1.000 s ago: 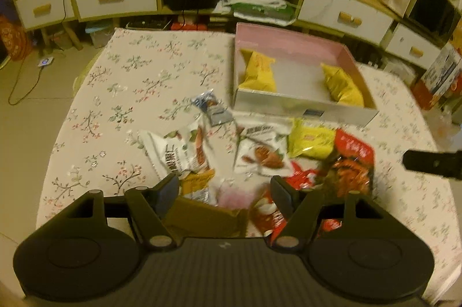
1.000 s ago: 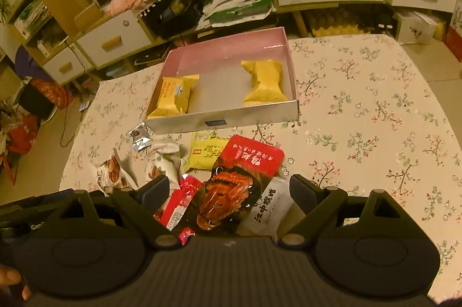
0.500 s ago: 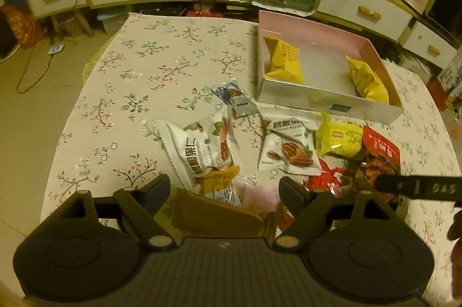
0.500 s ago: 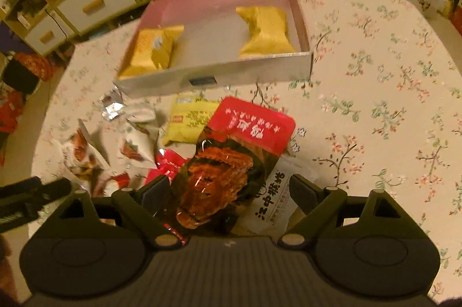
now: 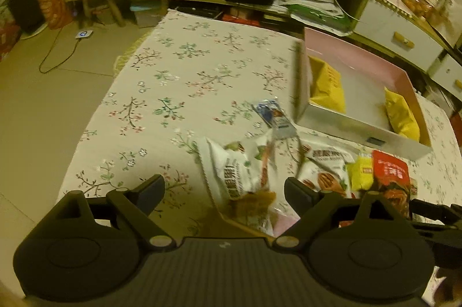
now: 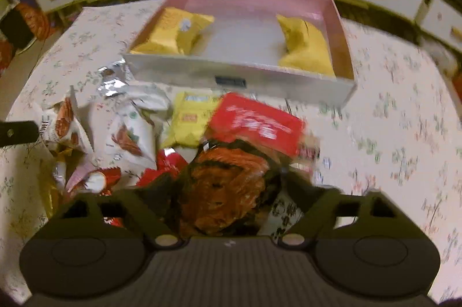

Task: Organize snacks
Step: 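Grasp the red spicy-meat bag with the right gripper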

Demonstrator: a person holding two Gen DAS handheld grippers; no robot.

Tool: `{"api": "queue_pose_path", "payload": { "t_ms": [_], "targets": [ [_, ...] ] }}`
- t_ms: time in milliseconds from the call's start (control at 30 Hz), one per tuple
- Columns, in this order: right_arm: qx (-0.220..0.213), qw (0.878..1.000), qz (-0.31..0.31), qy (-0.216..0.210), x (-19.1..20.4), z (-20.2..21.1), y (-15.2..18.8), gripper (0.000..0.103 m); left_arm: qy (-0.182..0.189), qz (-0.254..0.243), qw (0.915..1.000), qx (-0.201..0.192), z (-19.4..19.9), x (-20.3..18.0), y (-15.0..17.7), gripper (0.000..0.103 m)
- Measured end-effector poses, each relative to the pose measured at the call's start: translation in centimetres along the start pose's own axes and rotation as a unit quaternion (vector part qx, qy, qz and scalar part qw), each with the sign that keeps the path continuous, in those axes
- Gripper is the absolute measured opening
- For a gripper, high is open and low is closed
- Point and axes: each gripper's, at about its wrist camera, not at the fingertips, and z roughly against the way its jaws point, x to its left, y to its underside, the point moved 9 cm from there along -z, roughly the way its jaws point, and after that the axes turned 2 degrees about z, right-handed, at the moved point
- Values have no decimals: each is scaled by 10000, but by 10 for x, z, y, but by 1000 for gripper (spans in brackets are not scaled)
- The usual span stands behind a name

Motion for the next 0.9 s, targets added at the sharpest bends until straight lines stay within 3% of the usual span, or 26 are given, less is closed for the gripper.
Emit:
{"api": "queue_pose_path", "payload": {
  "t_ms": [67, 100, 167, 200, 533, 633, 733, 800, 900],
  "targets": [
    [33, 9999, -80, -109, -2, 4, -1, 59, -49, -26, 10000, -22, -3, 2, -2, 93],
    [-10, 9999, -60, -94, -3, 6, -1, 50, -88, -58, 9999, -27, -6, 2, -2, 93],
    [-23, 9998, -58, -200, -4, 11, -2, 44, -181, -126, 9998, -10, -10, 3, -3, 94],
    [-25, 9997, -63, -215, -6, 14, -2, 15, -204, -148, 9997, 2, -13, 2, -3, 94],
    [117, 9967, -223, -774, 2, 11, 3, 15, -160, -430, 9989, 123, -38, -18, -3, 103],
    [333, 9937, -353, -1008, 4, 3, 8, 29, -435, -882, 9949, 224, -50, -23, -1, 103],
    [269, 9935, -251, -1074, 12, 3, 9, 48, -578, -1151, 9914, 221, -60, -26, 1, 103],
    [288, 9930, -215, -1127, 19, 3, 9, 65, -611, -1237, 9901, 274, -66, -26, 2, 103],
    [275, 9947, -14, -992, 27, 2, 12, 68, -566, -1404, 9882, 252, -70, -30, 3, 99]
  ]
}}
